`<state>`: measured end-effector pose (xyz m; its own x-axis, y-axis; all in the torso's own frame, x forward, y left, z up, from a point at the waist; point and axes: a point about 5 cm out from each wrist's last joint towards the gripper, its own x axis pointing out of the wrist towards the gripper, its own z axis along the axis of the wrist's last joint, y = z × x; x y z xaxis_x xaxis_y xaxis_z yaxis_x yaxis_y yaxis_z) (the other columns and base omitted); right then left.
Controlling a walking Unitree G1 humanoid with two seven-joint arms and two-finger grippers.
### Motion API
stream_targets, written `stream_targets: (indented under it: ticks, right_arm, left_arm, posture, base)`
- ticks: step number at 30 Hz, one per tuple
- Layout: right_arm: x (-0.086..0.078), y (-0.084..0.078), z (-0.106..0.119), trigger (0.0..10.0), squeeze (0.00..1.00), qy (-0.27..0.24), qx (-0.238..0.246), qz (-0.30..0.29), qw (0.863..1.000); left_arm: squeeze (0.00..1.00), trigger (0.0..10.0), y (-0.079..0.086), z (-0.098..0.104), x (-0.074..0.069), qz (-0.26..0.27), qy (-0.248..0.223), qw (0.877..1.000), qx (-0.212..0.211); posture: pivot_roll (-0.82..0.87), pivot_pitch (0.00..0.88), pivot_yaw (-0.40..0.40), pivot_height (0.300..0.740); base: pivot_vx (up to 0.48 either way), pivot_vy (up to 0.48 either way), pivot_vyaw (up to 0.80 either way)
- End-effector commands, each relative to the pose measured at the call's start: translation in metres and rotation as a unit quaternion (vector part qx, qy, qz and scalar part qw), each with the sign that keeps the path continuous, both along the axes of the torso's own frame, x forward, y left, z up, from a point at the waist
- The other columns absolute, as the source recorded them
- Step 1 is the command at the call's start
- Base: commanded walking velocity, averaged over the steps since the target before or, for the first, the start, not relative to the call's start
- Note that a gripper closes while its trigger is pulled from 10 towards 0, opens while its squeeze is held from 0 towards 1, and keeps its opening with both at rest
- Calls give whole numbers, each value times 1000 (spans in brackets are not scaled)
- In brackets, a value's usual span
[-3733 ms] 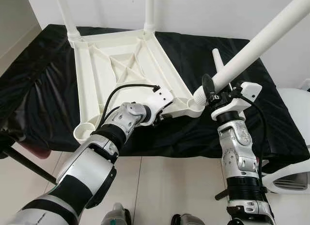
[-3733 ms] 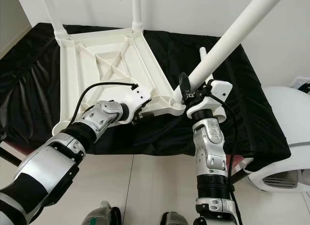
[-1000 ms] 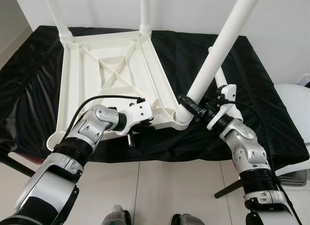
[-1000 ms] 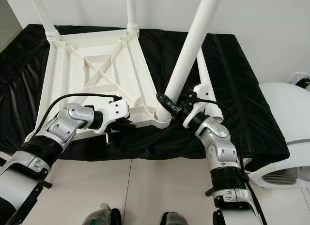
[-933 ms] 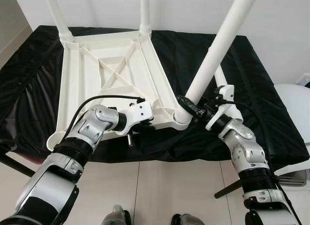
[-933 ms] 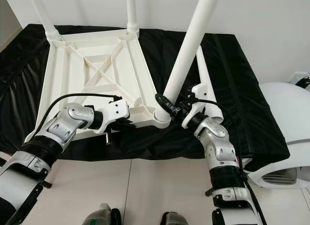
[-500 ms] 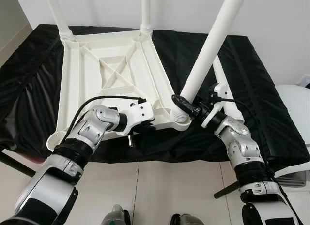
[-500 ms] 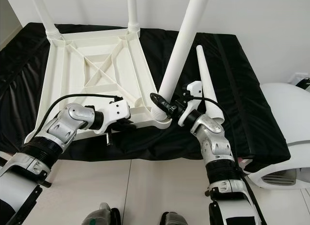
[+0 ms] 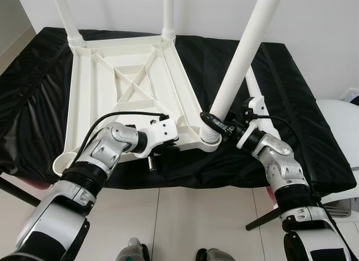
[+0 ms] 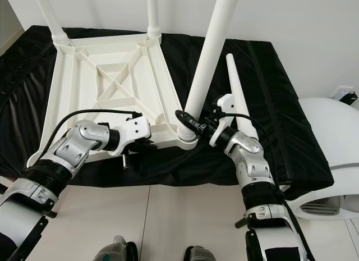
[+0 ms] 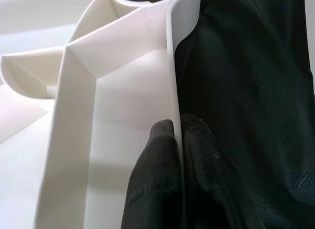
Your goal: Building children table
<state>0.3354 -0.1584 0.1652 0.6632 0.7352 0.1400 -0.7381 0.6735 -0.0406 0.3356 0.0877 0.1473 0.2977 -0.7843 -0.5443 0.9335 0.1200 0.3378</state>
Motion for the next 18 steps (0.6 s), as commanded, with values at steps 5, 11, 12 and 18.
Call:
stream_targets:
  ticks: [5,11,12,18]
  right_arm:
    - [-6,-5,-16,10000,0,27,-16,18,999]
    - [-7,-5,-17,10000,0,26,-16,31,999]
    - [-7,-5,-17,10000,0,26,-16,31,999]
    - [-8,-3,-14,10000,0,-4,-31,53,998]
  left_arm:
    - [0,10000,-1,-7,-5,-10,6,1000,13]
    - [0,10000,-1,-6,-5,-10,6,1000,14]
    - [0,10000,-1,-6,-5,-10,6,1000,14]
    - [0,10000,0,-5,-5,-8,6,1000,14]
  posture:
    - [21,72,-14,740]
    - [24,77,-9,740]
    - [24,77,-9,740]
    - [25,85,0,740]
  base:
    - [0,0,0]
    - [0,0,0]
    - [0,0,0]
    - [0,0,0]
